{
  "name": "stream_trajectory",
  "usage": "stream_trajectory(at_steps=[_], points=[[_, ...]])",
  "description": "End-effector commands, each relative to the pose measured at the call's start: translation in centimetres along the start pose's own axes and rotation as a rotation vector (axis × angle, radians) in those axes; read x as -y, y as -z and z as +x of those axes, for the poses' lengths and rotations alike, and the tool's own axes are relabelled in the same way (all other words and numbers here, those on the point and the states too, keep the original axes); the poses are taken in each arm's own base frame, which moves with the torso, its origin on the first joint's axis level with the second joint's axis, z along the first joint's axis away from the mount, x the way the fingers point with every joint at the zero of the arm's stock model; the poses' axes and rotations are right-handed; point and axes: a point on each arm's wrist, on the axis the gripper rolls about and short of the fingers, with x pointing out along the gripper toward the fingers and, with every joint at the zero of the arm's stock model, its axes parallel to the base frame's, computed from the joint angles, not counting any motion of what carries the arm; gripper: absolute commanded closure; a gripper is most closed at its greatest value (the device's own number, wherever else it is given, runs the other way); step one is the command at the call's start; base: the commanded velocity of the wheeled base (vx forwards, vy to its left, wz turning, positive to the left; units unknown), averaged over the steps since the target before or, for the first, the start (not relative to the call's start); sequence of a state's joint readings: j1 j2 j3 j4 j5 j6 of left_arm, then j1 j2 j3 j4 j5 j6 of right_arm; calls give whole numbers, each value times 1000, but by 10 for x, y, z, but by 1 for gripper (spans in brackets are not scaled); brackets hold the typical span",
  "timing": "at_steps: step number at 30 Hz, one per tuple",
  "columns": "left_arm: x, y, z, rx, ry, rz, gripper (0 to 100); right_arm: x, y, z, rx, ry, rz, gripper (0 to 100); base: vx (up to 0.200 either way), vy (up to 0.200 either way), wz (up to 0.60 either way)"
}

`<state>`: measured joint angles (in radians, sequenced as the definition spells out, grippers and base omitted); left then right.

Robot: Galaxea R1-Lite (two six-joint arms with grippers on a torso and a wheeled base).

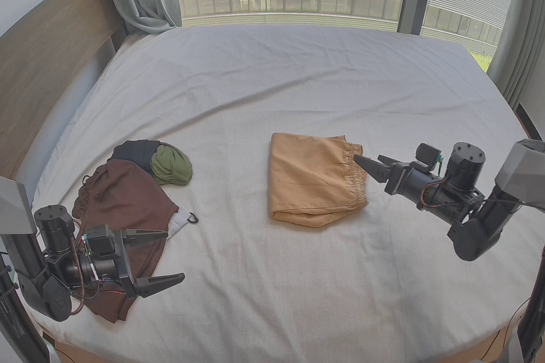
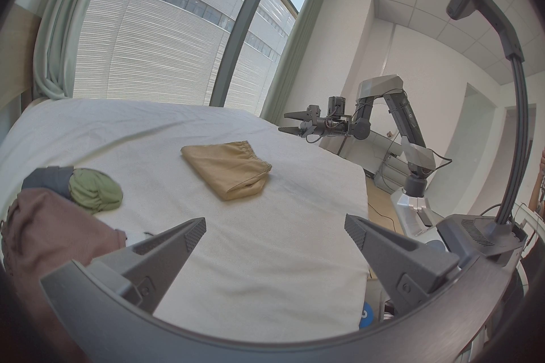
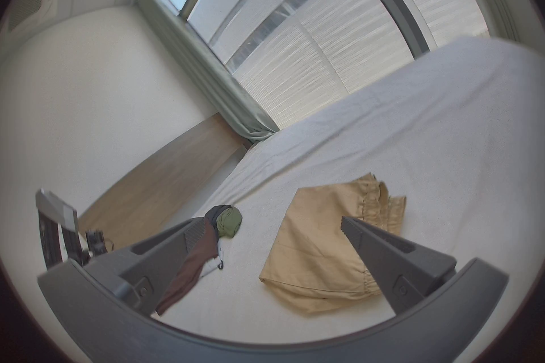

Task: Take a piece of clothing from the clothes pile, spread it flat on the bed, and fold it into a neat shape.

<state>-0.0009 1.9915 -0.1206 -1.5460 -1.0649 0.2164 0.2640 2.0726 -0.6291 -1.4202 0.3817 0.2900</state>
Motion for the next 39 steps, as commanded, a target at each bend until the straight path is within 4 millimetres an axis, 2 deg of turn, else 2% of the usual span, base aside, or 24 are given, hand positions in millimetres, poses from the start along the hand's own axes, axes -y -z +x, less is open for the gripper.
stream_trajectory(at_steps=[1, 2, 3, 5, 6, 7, 10, 11, 13, 16, 19, 20, 22, 25, 29, 32, 34, 35, 36, 37, 39], points=[[54, -41, 7, 78, 167, 133, 0, -21, -25, -79, 29, 89, -282, 0, 0, 0, 0], [57, -42, 7, 81, 178, 136, 0, -22, -26, -82, 32, 96, -291, 0, 0, 0, 0], [75, -46, 8, 88, 242, 143, 0, -32, -32, -103, 57, 116, -301, 0, 0, 0, 0], [92, -51, 5, 103, 301, 149, 0, -42, -39, -124, 90, 125, -314, 0, 0, 0, 0], [94, -54, 5, 111, 309, 156, 0, -44, -41, -129, 97, 129, -318, 0, 0, 0, 0], [102, -61, 2, 137, 331, 179, 0, -48, -43, -145, 121, 147, -331, 0, 0, 0, 0], [116, -74, -8, 195, 353, 227, 0, -60, -49, -174, 181, 171, -358, 0, 0, 0, 0], [116, -74, -8, 195, 353, 227, 0, -60, -49, -174, 181, 171, -358, 0, 0, 0, 0], [134, -89, -24, 261, 387, 250, 0, -72, -48, -204, 235, 196, -382, 0, 0, 0, 0], [153, -98, -47, 310, 399, 251, 0, -86, -47, -231, 293, 212, -410, 0, 0, 0, 0], [172, -96, -75, 331, 353, 209, 0, -106, -47, -261, 371, 218, -442, 0, 0, 0, 0], [172, -96, -75, 331, 353, 209, 0, -106, -47, -261, 371, 218, -442, 0, 0, 0, 0], [187, -84, -98, 346, 202, 101, 0, -120, -34, -289, 397, 228, -456, 0, 0, 0, 0], [203, -67, -119, 383, 67, 88, 0, -131, -10, -313, 389, 245, -456, 0, 0, 0, 0], [223, -43, -134, 411, -8, 86, 0, -136, 21, -332, 351, 234, -435, 0, 0, 0, 0], [232, -32, -138, 436, -56, 86, 0, -133, 39, -335, 274, 220, -395, 0, 0, 0, 0], [231, -32, -138, 435, -77, 76, 0, -131, 43, -334, 232, 237, -370, 0, 0, 0, 0], [229, -35, -138, 472, -159, 72, 0, -127, 51, -334, 183, 351, -330, 0, 0, 0, 0], [229, -35, -138, 472, -159, 72, 0, -127, 51, -334, 183, 351, -330, 0, 0, 0, 0], [227, -33, -136, 473, -264, 37, 0, -125, 63, -339, 81, 526, -288, 0, 0, 0, 0], [226, -25, -133, 436, -337, -5, 0, -124, 60, -341, 110, 641, -288, 0, 0, 0, 0]])
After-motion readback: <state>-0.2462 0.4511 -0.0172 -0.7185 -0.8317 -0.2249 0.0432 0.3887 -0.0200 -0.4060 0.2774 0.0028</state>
